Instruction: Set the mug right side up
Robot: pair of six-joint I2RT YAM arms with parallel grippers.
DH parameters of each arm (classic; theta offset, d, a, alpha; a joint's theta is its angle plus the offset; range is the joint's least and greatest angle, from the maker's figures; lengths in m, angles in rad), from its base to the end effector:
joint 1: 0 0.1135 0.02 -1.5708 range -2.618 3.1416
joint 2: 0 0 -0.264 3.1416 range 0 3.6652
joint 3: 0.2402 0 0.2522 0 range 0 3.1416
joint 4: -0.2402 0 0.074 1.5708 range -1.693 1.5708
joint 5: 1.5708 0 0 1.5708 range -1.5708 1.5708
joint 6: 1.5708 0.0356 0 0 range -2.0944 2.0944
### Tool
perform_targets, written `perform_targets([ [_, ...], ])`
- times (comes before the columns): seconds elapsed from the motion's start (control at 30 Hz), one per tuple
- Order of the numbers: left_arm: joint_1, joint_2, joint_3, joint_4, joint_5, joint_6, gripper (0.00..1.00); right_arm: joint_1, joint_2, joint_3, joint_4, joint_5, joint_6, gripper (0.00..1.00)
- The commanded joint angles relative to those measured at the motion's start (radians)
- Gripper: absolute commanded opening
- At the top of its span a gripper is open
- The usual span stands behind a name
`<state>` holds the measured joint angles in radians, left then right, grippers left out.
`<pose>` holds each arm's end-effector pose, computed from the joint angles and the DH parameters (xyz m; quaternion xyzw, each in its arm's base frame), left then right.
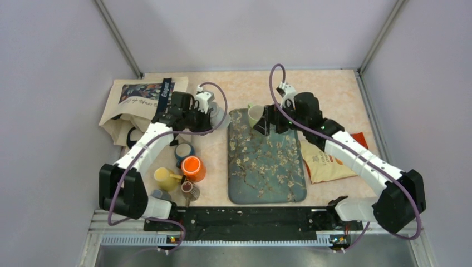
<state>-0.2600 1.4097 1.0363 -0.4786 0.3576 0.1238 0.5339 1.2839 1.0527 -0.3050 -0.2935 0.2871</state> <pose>0.2851 -0.0887 0.2598 0.2371 0.8923 -0.1897 0.3340 0.2447 0.1566 0.3138 -0.1776 0.8444 0.3118 0.3979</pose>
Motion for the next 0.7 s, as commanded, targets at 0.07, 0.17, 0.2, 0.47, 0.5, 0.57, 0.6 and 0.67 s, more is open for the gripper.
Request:
perform_targets([
  [0.07,0.004,-0.118,0.158,0.037,0.267,-0.08,0.0,0.031,-0.078,-0.179,0.607,-0.079,0.408,0.98],
  [0.17,0.004,-0.151,0.196,0.071,0.35,-0.154,0.0,0.045,-0.068,-0.237,0.836,-0.054,0.535,0.94],
  [0.2,0.004,-0.151,0.214,0.066,0.373,-0.17,0.0,0.05,-0.06,-0.241,0.867,-0.047,0.557,0.93],
  [0.47,-0.013,-0.146,0.278,0.062,0.498,-0.267,0.0,0.064,0.036,-0.201,1.062,-0.116,0.664,0.88],
  [0.5,-0.018,-0.148,0.279,0.063,0.501,-0.266,0.0,0.067,0.048,-0.19,1.086,-0.128,0.672,0.87],
  [0.57,-0.029,-0.151,0.282,0.057,0.503,-0.26,0.0,0.073,0.074,-0.17,1.128,-0.154,0.686,0.84],
  [0.6,-0.032,-0.15,0.284,0.053,0.509,-0.257,0.0,0.077,0.084,-0.163,1.15,-0.161,0.697,0.82],
  [0.67,-0.039,-0.148,0.289,0.052,0.52,-0.259,0.0,0.082,0.108,-0.151,1.211,-0.175,0.727,0.79],
])
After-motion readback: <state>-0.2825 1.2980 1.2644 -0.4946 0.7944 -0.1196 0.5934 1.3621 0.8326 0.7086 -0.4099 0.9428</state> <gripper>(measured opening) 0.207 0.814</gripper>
